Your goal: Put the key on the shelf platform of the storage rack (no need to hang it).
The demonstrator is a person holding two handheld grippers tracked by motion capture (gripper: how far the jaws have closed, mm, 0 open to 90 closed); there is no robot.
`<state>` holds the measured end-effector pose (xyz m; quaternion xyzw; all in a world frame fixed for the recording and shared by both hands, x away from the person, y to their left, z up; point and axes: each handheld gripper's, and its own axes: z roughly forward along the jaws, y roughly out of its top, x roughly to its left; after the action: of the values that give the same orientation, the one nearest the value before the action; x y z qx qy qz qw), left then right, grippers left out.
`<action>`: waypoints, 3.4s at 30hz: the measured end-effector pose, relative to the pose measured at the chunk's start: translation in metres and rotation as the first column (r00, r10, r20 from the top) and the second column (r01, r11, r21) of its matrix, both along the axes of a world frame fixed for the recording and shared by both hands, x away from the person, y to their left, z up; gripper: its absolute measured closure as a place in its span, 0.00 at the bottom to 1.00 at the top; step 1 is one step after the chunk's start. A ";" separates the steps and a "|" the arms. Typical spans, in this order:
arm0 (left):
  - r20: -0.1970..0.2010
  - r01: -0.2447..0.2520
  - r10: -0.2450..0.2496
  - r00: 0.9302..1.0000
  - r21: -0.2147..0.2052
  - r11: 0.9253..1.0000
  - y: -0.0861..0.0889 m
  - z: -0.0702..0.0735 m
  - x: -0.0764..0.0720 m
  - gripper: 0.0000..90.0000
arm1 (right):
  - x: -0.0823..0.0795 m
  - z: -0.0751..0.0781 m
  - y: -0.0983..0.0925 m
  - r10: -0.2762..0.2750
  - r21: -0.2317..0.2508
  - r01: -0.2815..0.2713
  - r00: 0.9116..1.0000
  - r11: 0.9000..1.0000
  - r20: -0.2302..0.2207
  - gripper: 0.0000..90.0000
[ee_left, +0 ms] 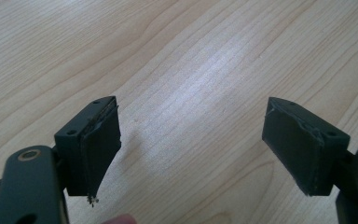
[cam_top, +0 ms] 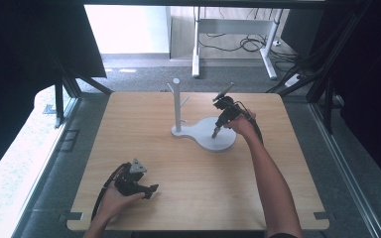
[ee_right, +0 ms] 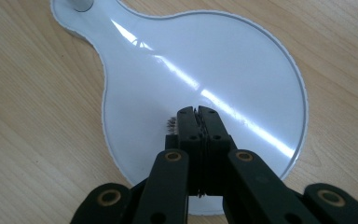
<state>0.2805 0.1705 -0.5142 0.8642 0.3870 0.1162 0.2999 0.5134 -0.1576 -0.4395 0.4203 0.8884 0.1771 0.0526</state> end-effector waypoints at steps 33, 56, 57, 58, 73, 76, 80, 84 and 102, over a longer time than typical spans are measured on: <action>-0.007 0.003 -0.003 1.000 0.004 1.000 0.000 -0.002 0.000 0.22 | 0.000 -0.015 -0.005 -0.019 0.004 0.019 1.000 1.000 0.025 0.71; -0.002 -0.018 0.018 1.000 -0.004 1.000 0.002 0.001 -0.002 0.22 | -0.054 0.007 -0.033 0.048 0.119 -0.061 0.993 0.991 0.111 0.55; -0.003 -0.019 0.019 1.000 -0.002 1.000 0.002 0.001 -0.003 0.22 | -0.059 0.006 -0.035 0.053 0.123 -0.067 0.992 0.990 0.112 0.55; -0.004 -0.019 0.019 1.000 0.001 1.000 0.002 0.000 -0.003 0.22 | -0.061 0.005 -0.037 0.057 0.123 -0.072 0.992 0.990 0.115 0.54; 0.008 -0.012 0.012 1.000 0.005 1.000 -0.003 0.002 -0.008 0.22 | -0.132 -0.025 -0.083 0.027 0.221 -0.064 0.985 0.973 0.169 0.53; 0.004 -0.009 0.009 1.000 0.007 1.000 -0.003 0.002 -0.007 0.22 | -0.146 -0.034 -0.096 0.010 0.227 -0.050 0.984 0.973 0.175 0.53; 0.001 -0.008 0.008 1.000 0.011 1.000 -0.004 0.001 -0.007 0.22 | -0.163 -0.046 -0.113 -0.022 0.238 -0.023 0.982 0.971 0.186 0.53; 0.000 -0.012 0.012 1.000 0.013 1.000 -0.005 0.000 -0.007 0.22 | -0.175 -0.060 -0.127 -0.057 0.225 0.014 0.982 0.974 0.182 0.53; 0.003 -0.005 0.005 1.000 0.013 1.000 -0.008 -0.001 -0.008 0.22 | -0.190 -0.082 -0.133 -0.087 0.207 0.045 0.977 0.977 0.196 0.48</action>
<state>0.2729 0.1629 -0.5148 0.8650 0.3877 0.1206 0.2947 0.3235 -0.2911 -0.5215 0.4324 0.8413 0.3065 0.1064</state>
